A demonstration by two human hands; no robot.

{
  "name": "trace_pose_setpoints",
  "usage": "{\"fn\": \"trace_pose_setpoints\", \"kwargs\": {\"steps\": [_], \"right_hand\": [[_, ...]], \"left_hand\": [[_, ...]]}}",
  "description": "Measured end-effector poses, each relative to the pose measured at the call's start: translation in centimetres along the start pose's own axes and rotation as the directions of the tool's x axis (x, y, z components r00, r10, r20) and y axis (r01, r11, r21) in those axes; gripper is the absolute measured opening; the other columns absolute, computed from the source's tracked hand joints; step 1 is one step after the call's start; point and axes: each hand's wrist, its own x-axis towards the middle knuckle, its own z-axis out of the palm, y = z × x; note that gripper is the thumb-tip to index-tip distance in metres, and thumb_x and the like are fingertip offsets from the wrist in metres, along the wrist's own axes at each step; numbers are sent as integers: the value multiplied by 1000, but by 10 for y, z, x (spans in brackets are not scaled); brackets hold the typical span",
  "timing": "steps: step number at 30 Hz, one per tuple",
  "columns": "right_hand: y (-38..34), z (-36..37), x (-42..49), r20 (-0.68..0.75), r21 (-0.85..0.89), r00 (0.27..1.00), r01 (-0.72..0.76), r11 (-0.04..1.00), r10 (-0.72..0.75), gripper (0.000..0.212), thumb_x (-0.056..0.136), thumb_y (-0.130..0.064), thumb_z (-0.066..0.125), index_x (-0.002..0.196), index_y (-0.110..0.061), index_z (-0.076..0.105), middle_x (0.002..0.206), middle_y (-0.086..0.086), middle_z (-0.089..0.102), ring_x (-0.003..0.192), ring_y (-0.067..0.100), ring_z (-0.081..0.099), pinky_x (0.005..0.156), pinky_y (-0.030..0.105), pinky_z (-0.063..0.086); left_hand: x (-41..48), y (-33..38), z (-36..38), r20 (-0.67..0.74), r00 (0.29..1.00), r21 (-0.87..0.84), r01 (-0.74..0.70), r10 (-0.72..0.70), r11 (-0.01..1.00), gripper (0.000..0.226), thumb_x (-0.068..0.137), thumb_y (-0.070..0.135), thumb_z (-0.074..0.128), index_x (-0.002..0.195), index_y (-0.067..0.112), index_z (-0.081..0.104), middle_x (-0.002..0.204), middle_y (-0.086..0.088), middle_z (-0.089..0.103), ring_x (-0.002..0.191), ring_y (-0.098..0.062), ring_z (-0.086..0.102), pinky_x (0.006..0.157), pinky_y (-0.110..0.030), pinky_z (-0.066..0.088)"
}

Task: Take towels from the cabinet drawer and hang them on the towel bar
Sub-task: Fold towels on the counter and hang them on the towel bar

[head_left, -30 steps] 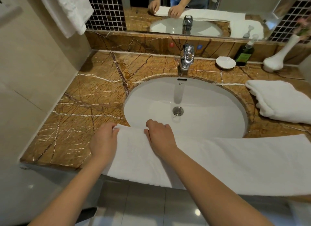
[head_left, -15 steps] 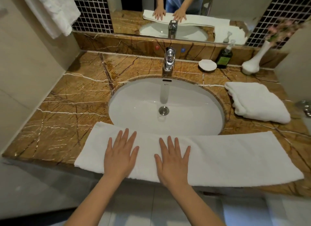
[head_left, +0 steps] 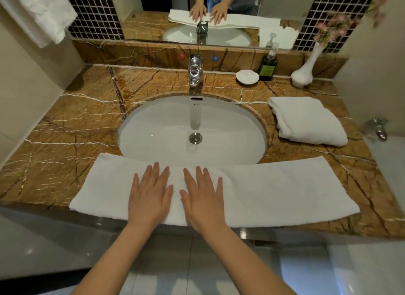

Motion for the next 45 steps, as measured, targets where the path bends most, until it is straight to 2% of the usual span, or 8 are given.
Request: {"fn": "trace_pose_setpoints", "kwargs": {"steps": [5, 8, 13, 21, 27, 33, 41, 45], "right_hand": [[64, -36, -14, -102, -61, 995, -12, 998, 6, 56, 98, -46, 7, 152, -33, 15, 161, -1, 14, 149, 15, 3, 117, 44, -8], [121, -52, -23, -101, -101, 991, -102, 990, 92, 53, 100, -45, 12, 152, -36, 14, 161, -3, 13, 149, 16, 2, 118, 48, -6], [180, -55, -43, -21, -178, 978, -210, 961, 209, 56, 97, -56, 8, 148, -46, -11, 161, -9, -12, 147, 17, -16, 114, 59, -10], [179, -53, -68, -8, -204, 965, -257, 945, 261, 56, 90, -64, -7, 136, -47, -34, 156, -8, -26, 146, 22, -22, 109, 62, -16], [202, -65, -69, -24, -234, 979, -202, 951, 202, 57, 96, -58, 4, 138, -44, -32, 159, -6, -20, 146, 20, -22, 111, 57, -19], [242, -76, -70, -67, -184, 948, -317, 930, 310, 59, 95, -60, 9, 141, -46, -25, 160, -2, -17, 146, 20, -20, 111, 57, -17], [261, -84, -76, -94, -213, 943, -332, 919, 318, 64, 84, -65, -9, 144, -44, -18, 155, -2, -21, 146, 23, -18, 110, 57, -21], [262, -84, -76, -57, -214, 987, -161, 963, 153, 62, 91, -60, -1, 149, -39, -6, 157, -2, -15, 148, 22, -11, 116, 48, -15]], "left_hand": [[-8, 102, 7, -26, 989, -188, -148, 146, 971, 58, 93, 39, 15, 148, 29, 28, 157, 0, 22, 146, -16, 14, 117, -38, 3], [-3, 137, 21, 12, 987, -162, -155, 159, 975, 54, 98, 41, 17, 150, 31, 16, 159, 3, 13, 147, -15, 7, 118, -38, 1], [-6, 138, 36, 66, 988, -46, -140, 143, 989, 59, 94, 54, 4, 150, 37, -1, 160, 5, 2, 147, -18, 0, 116, -39, -6], [-13, 141, 30, 80, 988, 9, -135, 134, 991, 69, 84, 62, -11, 149, 40, -2, 160, 4, 1, 147, -21, 0, 116, -42, -7], [-15, 178, 28, 59, 984, -40, -168, 170, 985, 66, 91, 56, 3, 151, 31, 13, 160, 1, 8, 147, -21, 3, 115, -43, -5], [-5, 233, 43, 60, 978, -65, -195, 198, 979, 63, 91, 60, 6, 150, 38, 1, 160, 3, -5, 147, -18, -6, 115, -42, -11], [-5, 236, 44, 61, 986, -15, -155, 156, 988, 67, 87, 67, 0, 148, 42, -7, 158, 2, -13, 146, -22, -13, 113, -46, -16], [-9, 256, 43, 88, 972, -64, -215, 220, 975, 66, 90, 61, 7, 151, 34, 5, 160, 0, 0, 147, -22, -5, 115, -46, -15]]}}
